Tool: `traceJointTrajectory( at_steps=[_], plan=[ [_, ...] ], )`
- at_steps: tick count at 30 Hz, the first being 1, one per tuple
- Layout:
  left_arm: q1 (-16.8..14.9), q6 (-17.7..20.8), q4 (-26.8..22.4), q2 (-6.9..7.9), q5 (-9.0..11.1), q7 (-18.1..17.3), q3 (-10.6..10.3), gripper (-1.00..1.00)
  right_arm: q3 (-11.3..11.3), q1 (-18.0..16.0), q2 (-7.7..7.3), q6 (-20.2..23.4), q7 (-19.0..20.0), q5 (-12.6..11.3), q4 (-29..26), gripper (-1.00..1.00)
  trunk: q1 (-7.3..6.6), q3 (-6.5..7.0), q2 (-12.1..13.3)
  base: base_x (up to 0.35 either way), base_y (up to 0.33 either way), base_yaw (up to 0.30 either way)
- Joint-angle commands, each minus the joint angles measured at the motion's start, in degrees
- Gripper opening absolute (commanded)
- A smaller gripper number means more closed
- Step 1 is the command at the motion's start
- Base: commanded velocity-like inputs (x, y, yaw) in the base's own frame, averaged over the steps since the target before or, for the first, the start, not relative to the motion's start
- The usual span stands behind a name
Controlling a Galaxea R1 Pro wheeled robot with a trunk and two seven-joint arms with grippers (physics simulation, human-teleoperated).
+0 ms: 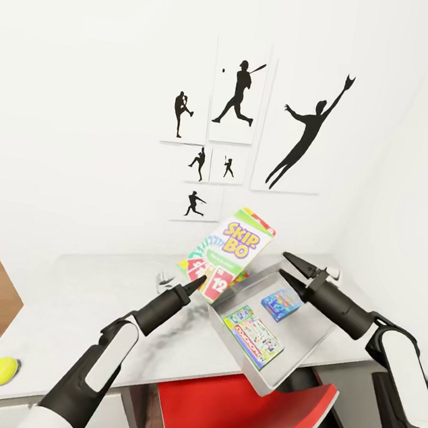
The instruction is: Put all the toys in the child's room - the three board games (two on the bed and one on the table), the two jigsaw puzzles on the table, and the tennis ball on the table - inside the toy box on the table in the child's room.
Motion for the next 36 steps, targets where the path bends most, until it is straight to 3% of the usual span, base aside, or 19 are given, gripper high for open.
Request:
traceJointTrajectory(
  at_steps=[1,8,12,16,18,23,36],
  plan=[
    [0.0,0.5,0.1,-0.18,0.6,0.0,0.0,-1.00,-0.7,-0.1,0.04,0.1,0.5,0.5,0.0,1.00,0.03,-0.12,-0.1,0.000,0.000,0.000],
    [0.1,0.4,0.5,-0.83,0.8,0.1,0.0,-1.00,-2.7,-0.1,0.39,-0.4,0.5,0.5,0.1,1.00,0.03,-0.12,-0.1,0.000,0.000,0.000],
    [0.1,-0.9,0.7,-1.26,2.0,0.3,0.0,-1.00,-3.1,0.0,0.66,-0.6,0.5,0.6,0.2,1.00,0.03,-0.12,-0.1,0.000,0.000,0.000],
    [0.2,-1.9,0.7,-1.60,3.0,0.6,0.0,-1.00,-3.1,0.2,1.12,-1.4,0.5,0.9,0.2,1.00,0.03,-0.12,-0.1,0.000,0.000,0.000],
    [0.1,-2.6,0.7,-1.97,3.7,0.8,0.0,-1.00,-3.0,0.9,2.38,-2.9,0.5,1.9,0.2,1.00,0.03,-0.12,-0.1,0.000,0.000,0.000],
    [-0.2,-2.9,0.7,-2.20,4.6,0.9,0.0,-1.00,-2.6,1.3,3.64,-4.3,1.2,3.2,0.2,1.00,0.03,-0.12,-0.1,0.000,0.000,0.000],
    [-0.4,-3.0,0.6,-2.39,6.5,0.9,-0.1,-1.00,-1.9,1.6,4.27,-8.1,1.7,6.0,0.3,1.00,0.03,-0.12,-0.1,0.000,0.000,0.000]
  ],
)
